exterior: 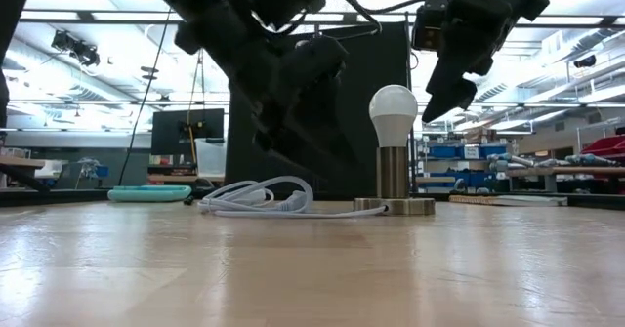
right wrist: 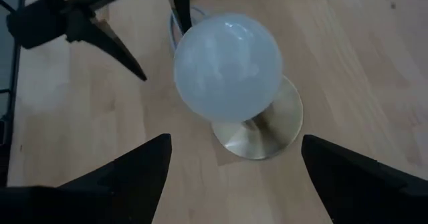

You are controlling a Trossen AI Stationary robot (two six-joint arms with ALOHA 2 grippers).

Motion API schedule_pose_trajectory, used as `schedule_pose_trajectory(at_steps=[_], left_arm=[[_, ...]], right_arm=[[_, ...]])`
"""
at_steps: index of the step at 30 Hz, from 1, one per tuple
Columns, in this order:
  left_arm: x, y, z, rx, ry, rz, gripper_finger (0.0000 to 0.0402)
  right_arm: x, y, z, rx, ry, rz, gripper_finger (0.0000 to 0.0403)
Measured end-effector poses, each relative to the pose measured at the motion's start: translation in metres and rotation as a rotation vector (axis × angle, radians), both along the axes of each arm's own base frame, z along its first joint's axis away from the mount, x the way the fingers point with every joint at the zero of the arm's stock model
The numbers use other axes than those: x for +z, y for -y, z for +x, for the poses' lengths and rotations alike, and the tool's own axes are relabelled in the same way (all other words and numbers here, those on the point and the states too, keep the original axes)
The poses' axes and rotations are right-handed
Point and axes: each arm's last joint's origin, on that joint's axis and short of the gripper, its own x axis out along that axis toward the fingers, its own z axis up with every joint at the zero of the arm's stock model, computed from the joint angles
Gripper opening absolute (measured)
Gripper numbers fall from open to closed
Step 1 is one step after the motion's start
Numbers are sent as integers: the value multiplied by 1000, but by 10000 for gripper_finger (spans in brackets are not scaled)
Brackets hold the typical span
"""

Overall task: Screw lightbulb
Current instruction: Remove the white lightbulb from the desk lamp

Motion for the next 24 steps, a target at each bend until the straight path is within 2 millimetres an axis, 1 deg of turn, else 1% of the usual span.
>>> schedule_pose_trajectory(at_steps=[5,10,12,15,19,24], left_arm=[[4,2,-3,0,-9,1,294],[4,4,-3,-22,-15,-19,294],[3,4,-3,-36,-18,-27,294],[4,6,-4,-24,-16,-51,293],[10,7,-9,8,-37,-92,293],[25,6,-12,-3,11,-57,293]], right_arm=[[5,-2,-6,-6,3,34,345],[12,-4,-13,-74,10,91,345],[15,-6,-15,-110,18,125,345],[19,-12,-17,-103,32,140,345],[26,-21,-16,-112,31,174,345],[46,-31,-7,-191,77,169,345]])
